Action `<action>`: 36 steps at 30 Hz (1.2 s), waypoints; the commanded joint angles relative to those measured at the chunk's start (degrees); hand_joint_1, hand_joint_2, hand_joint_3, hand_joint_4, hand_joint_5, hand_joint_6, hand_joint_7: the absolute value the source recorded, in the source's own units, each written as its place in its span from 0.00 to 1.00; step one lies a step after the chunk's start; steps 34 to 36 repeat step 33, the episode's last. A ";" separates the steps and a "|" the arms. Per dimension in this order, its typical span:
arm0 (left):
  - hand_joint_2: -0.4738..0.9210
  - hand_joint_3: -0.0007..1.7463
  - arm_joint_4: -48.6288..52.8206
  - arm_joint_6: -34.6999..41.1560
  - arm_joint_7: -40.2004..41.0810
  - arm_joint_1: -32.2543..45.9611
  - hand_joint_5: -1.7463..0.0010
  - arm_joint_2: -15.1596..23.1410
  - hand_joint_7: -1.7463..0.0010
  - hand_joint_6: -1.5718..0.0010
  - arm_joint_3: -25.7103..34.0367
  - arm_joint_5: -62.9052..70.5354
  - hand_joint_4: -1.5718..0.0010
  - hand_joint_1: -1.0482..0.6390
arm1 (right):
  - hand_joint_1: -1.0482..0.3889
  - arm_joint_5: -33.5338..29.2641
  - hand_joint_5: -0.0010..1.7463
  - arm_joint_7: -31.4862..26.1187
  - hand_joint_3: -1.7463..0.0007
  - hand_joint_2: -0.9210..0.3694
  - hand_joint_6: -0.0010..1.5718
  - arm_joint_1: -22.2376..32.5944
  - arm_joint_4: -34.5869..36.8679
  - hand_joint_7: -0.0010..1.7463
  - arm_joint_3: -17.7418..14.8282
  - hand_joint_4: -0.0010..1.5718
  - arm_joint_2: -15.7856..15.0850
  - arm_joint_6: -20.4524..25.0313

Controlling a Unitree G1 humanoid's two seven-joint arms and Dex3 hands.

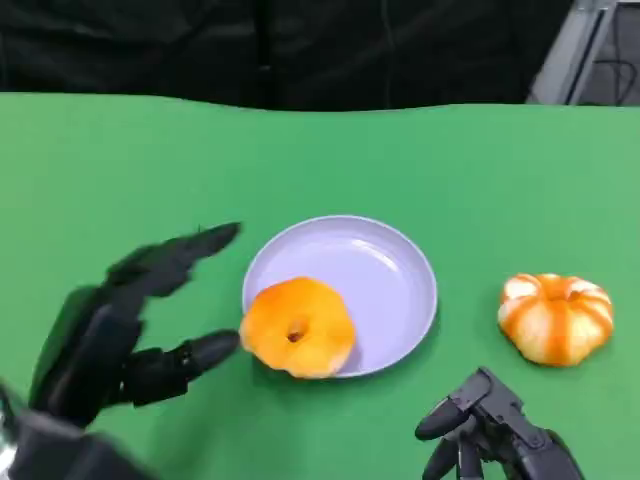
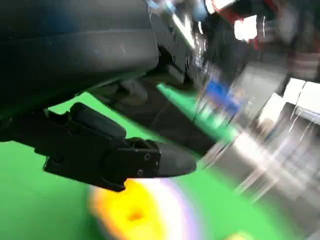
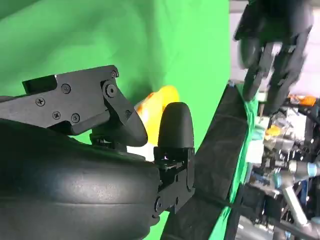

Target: Grasp the bread from the table and place it into the plate.

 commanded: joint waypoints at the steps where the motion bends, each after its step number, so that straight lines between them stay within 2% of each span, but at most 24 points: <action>1: 1.00 0.14 4.57 -4.72 -2.88 3.49 0.42 -4.97 0.69 0.44 0.88 -10.05 0.53 0.44 | 0.70 0.49 1.00 0.09 0.31 0.00 0.12 0.03 -0.10 1.00 -0.54 0.26 -0.65 -0.22; 2: 1.00 0.14 4.55 -4.76 -4.06 4.09 0.38 -5.85 0.65 0.44 0.63 -11.78 0.54 0.45 | 0.70 0.46 1.00 0.04 0.31 0.00 0.12 0.13 -0.21 1.00 -0.59 0.26 -0.65 -0.22; 3: 1.00 0.16 4.41 -4.43 -4.48 4.79 0.34 -6.90 0.57 0.44 0.58 -12.68 0.53 0.47 | 0.70 0.47 1.00 0.06 0.31 0.00 0.12 0.21 -0.28 1.00 -0.65 0.26 -0.71 -0.21; 4: 0.96 0.27 4.52 -4.42 -4.80 5.32 0.27 -7.79 0.45 0.45 0.63 -13.19 0.50 0.51 | 0.70 0.42 1.00 0.04 0.31 0.00 0.12 0.29 -0.35 1.00 -0.68 0.26 -0.76 -0.17; 5: 0.90 0.38 4.63 -4.35 -5.30 5.75 0.23 -8.58 0.39 0.47 0.69 -13.86 0.49 0.53 | 0.70 0.40 1.00 0.03 0.30 0.00 0.12 0.32 -0.32 1.00 -0.71 0.26 -0.81 -0.26; 7: 0.82 0.54 5.67 -5.05 -6.43 6.05 0.17 -9.82 0.31 0.48 1.08 -14.93 0.47 0.55 | 0.70 0.70 1.00 0.18 0.30 0.00 0.11 0.26 -0.11 1.00 -0.67 0.26 -0.86 -0.57; 9: 0.80 0.59 6.64 -5.73 -6.91 6.32 0.14 -11.22 0.27 0.49 1.67 -15.52 0.47 0.56 | 0.70 0.59 1.00 0.10 0.31 0.00 0.11 0.27 -0.14 1.00 -0.64 0.26 -0.85 -0.46; 15: 0.81 0.56 7.60 -6.51 -6.99 6.75 0.06 -13.93 0.18 0.50 3.32 -14.74 0.49 0.55 | 0.69 0.05 1.00 -0.20 0.31 0.00 0.11 0.58 -0.66 1.00 -0.54 0.25 -0.75 0.38; 28: 0.79 0.58 11.08 -9.36 -9.65 5.38 0.05 -15.03 0.17 0.50 4.39 -14.67 0.48 0.55 | 0.69 1.15 1.00 0.39 0.31 0.00 0.11 1.06 -0.70 1.00 -1.00 0.25 -1.19 -0.01; 31: 0.73 0.66 12.80 -11.22 -10.32 4.86 0.06 -14.91 0.18 0.50 4.62 -14.32 0.48 0.55 | 0.70 1.57 1.00 0.65 0.31 0.00 0.11 0.87 0.20 1.00 -1.39 0.25 -1.49 -1.52; 33: 0.78 0.57 12.77 -11.22 -10.31 5.03 0.05 -15.00 0.17 0.50 4.75 -14.11 0.48 0.53 | 0.69 1.21 1.00 0.49 0.31 0.00 0.11 0.93 0.31 1.00 -1.46 0.25 -1.52 -1.90; 36: 0.78 0.57 12.77 -11.22 -10.31 5.03 0.05 -15.00 0.17 0.50 4.75 -14.11 0.48 0.53 | 0.69 1.21 1.00 0.49 0.31 0.00 0.11 0.93 0.31 1.00 -1.46 0.25 -1.52 -1.90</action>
